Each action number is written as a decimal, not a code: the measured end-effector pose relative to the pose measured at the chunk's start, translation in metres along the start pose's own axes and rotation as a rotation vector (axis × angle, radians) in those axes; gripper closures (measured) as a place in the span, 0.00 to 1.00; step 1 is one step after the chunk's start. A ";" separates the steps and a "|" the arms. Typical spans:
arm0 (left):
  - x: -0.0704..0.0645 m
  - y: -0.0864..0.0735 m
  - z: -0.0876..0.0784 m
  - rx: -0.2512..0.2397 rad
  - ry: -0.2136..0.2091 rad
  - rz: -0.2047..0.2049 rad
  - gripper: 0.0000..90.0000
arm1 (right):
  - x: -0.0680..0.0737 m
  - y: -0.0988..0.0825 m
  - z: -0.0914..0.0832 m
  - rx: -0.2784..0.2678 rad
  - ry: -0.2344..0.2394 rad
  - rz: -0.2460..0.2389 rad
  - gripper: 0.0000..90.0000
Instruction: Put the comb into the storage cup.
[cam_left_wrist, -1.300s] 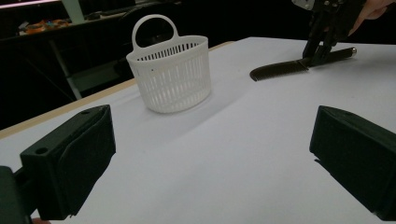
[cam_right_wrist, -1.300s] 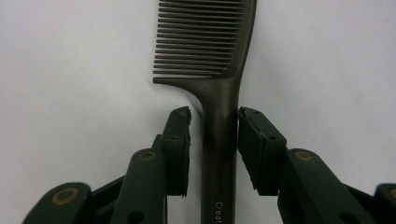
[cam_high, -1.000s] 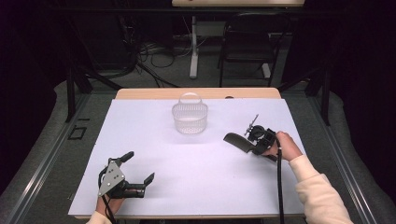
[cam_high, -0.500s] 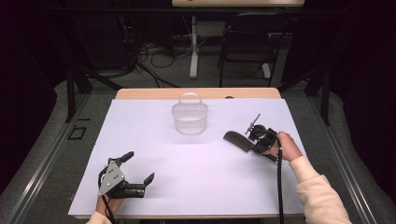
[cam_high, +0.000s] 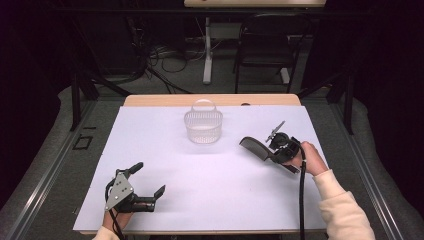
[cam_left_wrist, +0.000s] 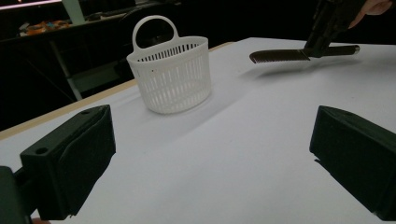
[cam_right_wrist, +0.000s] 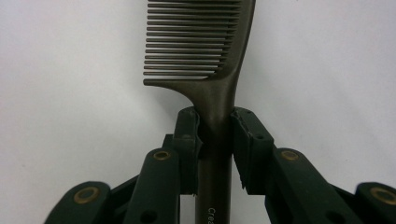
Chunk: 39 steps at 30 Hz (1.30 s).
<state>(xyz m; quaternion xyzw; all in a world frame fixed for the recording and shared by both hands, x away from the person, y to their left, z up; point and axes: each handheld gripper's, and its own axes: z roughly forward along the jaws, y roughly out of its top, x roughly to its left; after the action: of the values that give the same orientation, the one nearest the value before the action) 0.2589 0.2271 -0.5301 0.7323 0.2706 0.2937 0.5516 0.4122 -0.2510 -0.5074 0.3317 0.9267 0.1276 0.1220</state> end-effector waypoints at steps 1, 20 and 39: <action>0.000 0.000 0.000 -0.001 0.000 0.000 0.00 | 0.000 0.000 -0.002 -0.002 0.002 0.005 0.81; 0.000 0.000 0.000 0.001 -0.004 -0.004 0.00 | 0.001 -0.010 -0.020 -0.145 0.018 0.058 0.81; 0.001 -0.001 0.000 0.003 0.000 -0.004 0.00 | 0.004 -0.017 -0.025 -0.240 0.026 0.089 0.81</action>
<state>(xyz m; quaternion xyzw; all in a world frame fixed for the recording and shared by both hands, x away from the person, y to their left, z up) 0.2594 0.2277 -0.5305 0.7325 0.2723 0.2922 0.5513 0.3919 -0.2649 -0.4900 0.3538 0.8907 0.2471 0.1431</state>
